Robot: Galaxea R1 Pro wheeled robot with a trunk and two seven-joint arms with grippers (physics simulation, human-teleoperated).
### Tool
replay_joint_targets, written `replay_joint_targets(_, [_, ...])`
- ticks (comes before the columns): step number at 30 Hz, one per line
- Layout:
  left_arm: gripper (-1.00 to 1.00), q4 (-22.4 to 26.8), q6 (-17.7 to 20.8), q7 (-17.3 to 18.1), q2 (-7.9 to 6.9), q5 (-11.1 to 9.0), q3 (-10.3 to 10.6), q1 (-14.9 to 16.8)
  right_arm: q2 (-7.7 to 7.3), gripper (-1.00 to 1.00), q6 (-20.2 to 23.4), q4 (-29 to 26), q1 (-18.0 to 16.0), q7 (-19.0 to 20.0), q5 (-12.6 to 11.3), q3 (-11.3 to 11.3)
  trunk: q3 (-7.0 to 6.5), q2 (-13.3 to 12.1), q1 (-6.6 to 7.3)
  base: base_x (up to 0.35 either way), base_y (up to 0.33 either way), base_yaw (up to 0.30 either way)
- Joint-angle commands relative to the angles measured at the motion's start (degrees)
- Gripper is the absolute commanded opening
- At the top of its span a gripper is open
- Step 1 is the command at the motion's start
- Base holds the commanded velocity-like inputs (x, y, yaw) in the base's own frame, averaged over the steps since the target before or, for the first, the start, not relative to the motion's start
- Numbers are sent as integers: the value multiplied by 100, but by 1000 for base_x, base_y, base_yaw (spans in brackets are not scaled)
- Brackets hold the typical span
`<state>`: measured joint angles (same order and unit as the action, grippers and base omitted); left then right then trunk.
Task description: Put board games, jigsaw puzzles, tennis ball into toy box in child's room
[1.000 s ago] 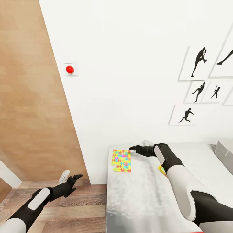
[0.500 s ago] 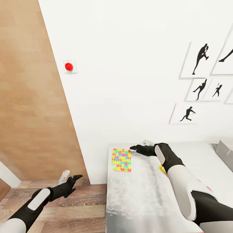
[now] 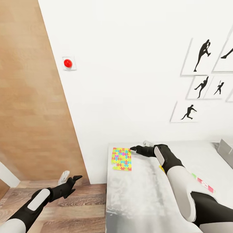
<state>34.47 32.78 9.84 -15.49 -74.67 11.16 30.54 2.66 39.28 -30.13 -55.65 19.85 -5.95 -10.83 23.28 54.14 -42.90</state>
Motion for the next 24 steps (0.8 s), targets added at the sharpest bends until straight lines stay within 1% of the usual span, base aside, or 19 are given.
replay_joint_targets(1, [100, -2, 0, 18, -7, -13, 26, 5, 7, 100, 31, -7, -3, -3, -27, -38, 25, 47, -23, 0, 0, 0])
replay_joint_targets(9, [100, 3, 0, 66, -12, -13, 21, -3, 7, 100, -5, -3, 3, -6, -35, -32, 169, 367, -199, 0, 0, 4])
replay_joint_targets(11, [100, 5, 0, 77, -14, -13, 19, -8, 7, 100, -3, -2, 3, -4, -33, -33, 167, 367, -199, 0, 0, 130])
replay_joint_targets(22, [100, 7, -6, 89, -16, -13, 17, -13, 12, 100, 39, 23, 3, 9, -21, -33, 155, 367, -199, 0, 0, 259])
replay_joint_targets(24, [100, 7, -6, 93, -20, -13, 17, -13, 9, 100, 42, 24, 2, 6, -21, -44, 155, 367, -199, 0, 0, 167])
